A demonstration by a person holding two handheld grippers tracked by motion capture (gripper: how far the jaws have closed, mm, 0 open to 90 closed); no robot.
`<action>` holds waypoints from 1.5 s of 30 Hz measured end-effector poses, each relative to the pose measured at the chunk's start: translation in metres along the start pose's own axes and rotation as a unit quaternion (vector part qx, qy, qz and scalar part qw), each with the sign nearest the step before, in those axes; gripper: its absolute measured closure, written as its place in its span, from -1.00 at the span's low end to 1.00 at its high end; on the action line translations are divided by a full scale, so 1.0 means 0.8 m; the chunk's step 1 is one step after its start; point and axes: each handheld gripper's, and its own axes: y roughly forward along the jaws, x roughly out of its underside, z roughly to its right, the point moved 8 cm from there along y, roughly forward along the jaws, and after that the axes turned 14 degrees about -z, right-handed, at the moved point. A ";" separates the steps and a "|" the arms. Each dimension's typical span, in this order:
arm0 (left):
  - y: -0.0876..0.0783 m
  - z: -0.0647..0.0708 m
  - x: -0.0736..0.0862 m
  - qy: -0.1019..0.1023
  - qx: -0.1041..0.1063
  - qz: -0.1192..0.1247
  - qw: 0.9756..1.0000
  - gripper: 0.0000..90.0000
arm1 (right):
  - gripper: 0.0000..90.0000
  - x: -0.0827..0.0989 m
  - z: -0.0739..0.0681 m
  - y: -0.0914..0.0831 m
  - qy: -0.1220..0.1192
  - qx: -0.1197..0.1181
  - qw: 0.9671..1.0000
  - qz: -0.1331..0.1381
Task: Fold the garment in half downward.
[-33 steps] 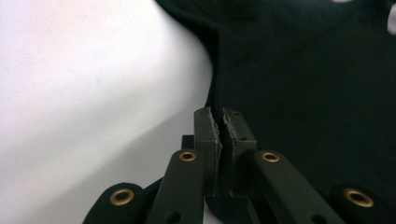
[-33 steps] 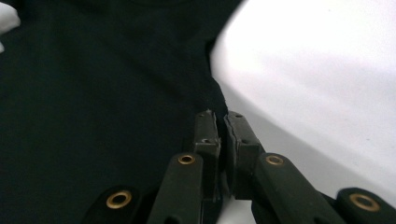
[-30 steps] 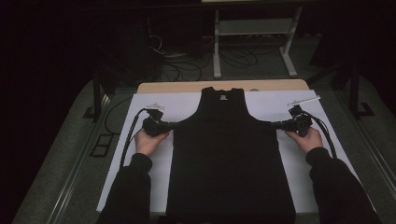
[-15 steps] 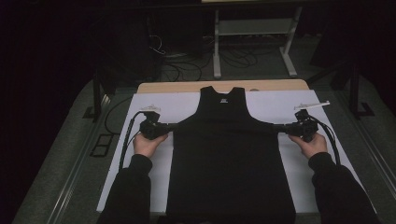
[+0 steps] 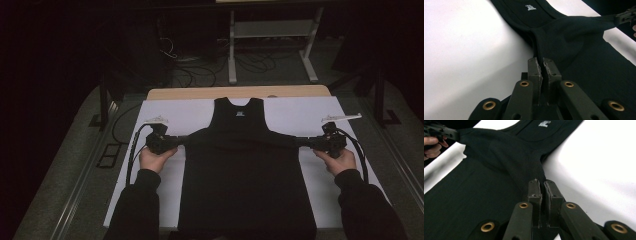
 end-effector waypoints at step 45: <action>-0.016 0.027 0.024 0.012 0.010 -0.004 1.000 0.87 | 0.84 0.027 -0.030 -0.028 -0.009 -0.019 1.000 0.021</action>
